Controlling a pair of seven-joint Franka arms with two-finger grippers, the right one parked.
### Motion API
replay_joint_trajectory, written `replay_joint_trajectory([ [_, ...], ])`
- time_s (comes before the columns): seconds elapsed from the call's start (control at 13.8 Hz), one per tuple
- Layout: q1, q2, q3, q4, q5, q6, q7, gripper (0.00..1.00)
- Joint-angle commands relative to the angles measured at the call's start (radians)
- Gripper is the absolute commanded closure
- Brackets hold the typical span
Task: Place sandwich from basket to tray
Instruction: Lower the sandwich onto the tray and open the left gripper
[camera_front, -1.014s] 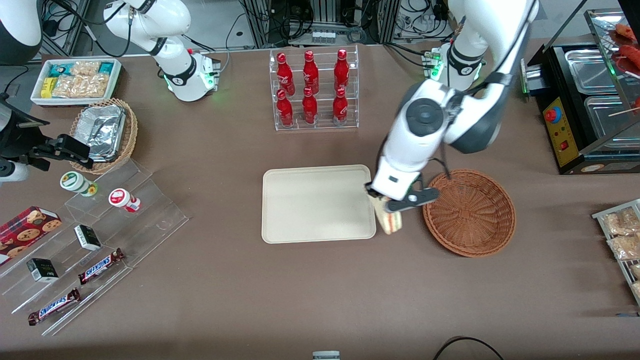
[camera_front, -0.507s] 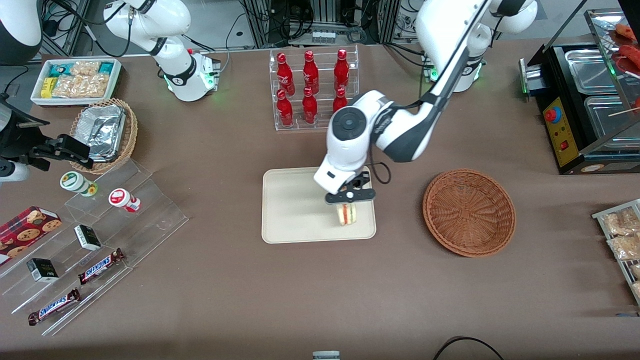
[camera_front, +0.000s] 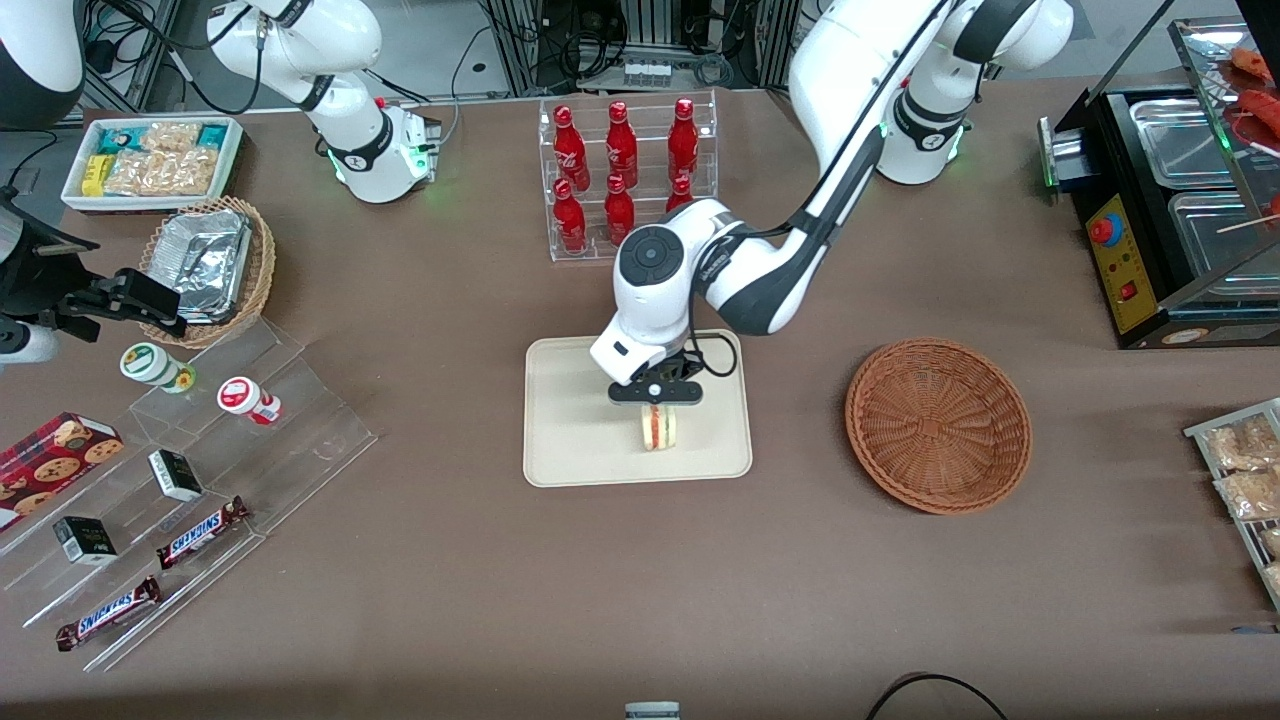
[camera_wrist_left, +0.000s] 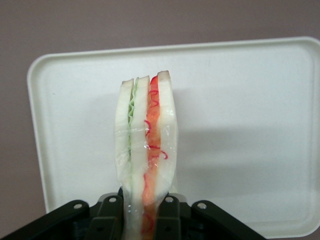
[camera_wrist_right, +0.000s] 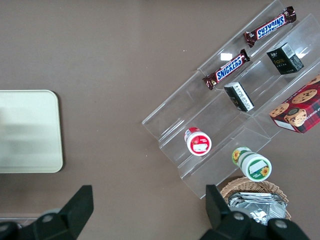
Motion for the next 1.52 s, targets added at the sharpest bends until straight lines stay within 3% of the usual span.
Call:
replay_joint_trajectory([
  [0.0, -0.025, 0.035, 0.012, 0.036, 0.015, -0.003, 0.005, 0.76],
  [0.65, -0.053, 0.103, 0.012, 0.056, 0.015, 0.051, -0.052, 0.76],
  [0.72, -0.053, 0.106, 0.012, 0.058, 0.015, 0.051, -0.054, 0.72],
  [0.8, -0.053, 0.108, 0.012, 0.058, 0.015, 0.051, -0.054, 0.4],
  [0.87, -0.053, 0.109, 0.012, 0.058, 0.018, 0.051, -0.051, 0.0],
  [1.45, -0.04, 0.042, 0.021, 0.1, 0.015, 0.008, -0.058, 0.0],
])
